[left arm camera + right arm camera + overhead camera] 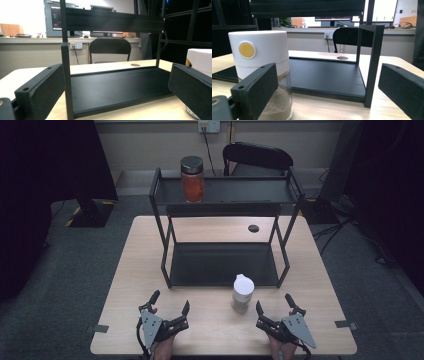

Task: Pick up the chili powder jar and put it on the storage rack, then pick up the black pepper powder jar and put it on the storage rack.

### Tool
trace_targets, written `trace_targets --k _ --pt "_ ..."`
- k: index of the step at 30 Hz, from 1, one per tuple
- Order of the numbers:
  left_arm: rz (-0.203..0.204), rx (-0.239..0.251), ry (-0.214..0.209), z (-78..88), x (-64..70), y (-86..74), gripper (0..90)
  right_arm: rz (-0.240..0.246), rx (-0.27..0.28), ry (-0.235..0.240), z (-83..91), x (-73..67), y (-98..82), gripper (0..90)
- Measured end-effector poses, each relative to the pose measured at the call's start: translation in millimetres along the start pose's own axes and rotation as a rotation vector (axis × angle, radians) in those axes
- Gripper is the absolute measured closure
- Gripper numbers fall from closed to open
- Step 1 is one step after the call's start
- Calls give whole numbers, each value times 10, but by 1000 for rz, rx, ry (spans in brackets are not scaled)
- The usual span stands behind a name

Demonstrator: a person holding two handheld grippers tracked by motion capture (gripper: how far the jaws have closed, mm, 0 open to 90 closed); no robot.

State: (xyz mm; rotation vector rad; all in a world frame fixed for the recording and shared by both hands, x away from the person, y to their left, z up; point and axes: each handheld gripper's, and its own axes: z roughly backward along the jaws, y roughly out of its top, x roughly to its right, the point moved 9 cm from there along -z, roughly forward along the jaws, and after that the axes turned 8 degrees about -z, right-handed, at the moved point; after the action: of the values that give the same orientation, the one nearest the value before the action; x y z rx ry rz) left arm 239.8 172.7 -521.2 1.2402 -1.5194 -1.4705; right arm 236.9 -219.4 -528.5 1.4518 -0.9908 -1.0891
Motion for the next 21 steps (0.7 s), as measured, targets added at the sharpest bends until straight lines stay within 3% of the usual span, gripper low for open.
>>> trace_targets --k 9,12,16,21 --pt "-1 -29 5 -41 -4 -97 2 0 0 0 0 1 0 16" --pt "-21 -36 8 -45 5 -94 2 0 0 1 0 0 0 16" --pt "-9 -47 17 -56 4 -89 2 0 -1 1 0 1 0 16" --pt "-23 -64 25 -66 24 -76 1 0 -1 1 0 2 0 16"
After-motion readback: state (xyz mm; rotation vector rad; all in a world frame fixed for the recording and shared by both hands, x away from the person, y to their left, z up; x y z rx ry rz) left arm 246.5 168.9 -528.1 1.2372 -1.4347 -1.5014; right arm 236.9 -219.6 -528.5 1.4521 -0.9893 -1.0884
